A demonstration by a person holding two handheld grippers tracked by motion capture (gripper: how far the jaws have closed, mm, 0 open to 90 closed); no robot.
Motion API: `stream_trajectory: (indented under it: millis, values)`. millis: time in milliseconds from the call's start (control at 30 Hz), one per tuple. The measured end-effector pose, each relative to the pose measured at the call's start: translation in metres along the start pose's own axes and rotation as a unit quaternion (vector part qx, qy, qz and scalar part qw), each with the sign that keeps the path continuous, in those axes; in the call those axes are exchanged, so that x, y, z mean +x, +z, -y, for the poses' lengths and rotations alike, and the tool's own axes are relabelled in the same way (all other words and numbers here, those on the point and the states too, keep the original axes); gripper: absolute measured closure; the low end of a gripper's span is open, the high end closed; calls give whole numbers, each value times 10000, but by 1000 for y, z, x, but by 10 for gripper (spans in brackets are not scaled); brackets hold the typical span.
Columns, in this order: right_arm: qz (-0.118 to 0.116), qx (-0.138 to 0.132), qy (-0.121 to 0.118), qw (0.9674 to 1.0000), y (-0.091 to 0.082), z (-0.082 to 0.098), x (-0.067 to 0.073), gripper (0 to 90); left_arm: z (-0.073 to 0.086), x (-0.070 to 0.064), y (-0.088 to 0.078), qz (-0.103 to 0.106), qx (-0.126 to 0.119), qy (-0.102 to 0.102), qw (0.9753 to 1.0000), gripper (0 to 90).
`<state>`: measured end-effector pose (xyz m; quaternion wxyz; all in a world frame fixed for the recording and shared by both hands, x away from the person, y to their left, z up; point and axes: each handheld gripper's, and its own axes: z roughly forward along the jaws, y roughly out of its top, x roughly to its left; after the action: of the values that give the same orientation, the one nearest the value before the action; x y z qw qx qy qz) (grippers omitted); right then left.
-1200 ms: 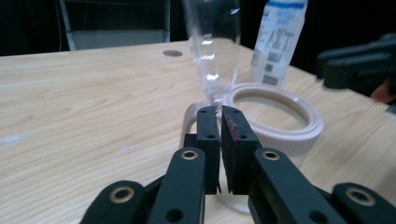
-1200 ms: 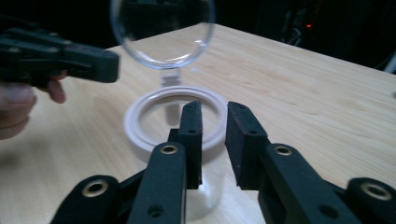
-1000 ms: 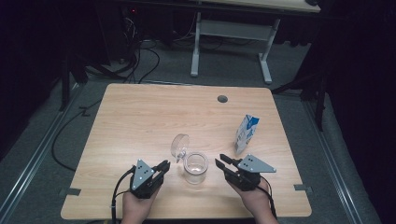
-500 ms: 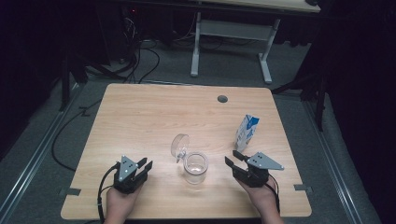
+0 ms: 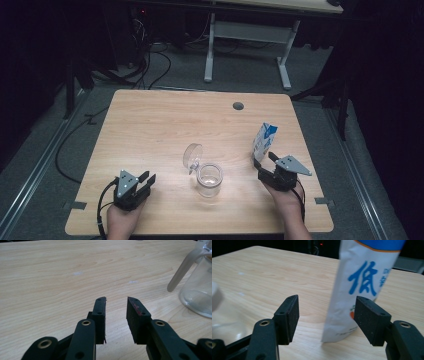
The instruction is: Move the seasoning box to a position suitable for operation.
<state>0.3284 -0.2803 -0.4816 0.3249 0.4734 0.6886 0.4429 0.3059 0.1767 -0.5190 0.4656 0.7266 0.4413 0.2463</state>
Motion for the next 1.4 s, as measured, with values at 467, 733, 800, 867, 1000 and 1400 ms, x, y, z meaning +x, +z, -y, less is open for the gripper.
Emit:
stream_trajectory:
  millis: [467, 733, 800, 867, 1000, 1400]
  values:
    - [568, 227, -238, 9978, 30, -8, -4, 396, 12, 4, -27, -124, -172, -17, 9998, 693]
    - [490, 225, -135, 9985, 27, -6, -10, 532, 11, 2, -24, -53, -164, 10, 9999, 691]
    - [439, 218, -142, 9987, 25, -6, -11, 597, 10, 1, -22, -23, -174, 14, 9998, 690]
    - [431, 204, -119, 9988, 23, -5, -12, 632, 10, 1, -22, -17, -166, 34, 9999, 689]
    - [408, 208, -63, 9989, 19, -3, -18, 735, 8, 0, -18, 38, -160, 61, 9998, 687]
    - [268, 282, -5, 9992, 8, 2, -33, 900, 4, -2, -9, 162, -151, 67, 9997, 681]
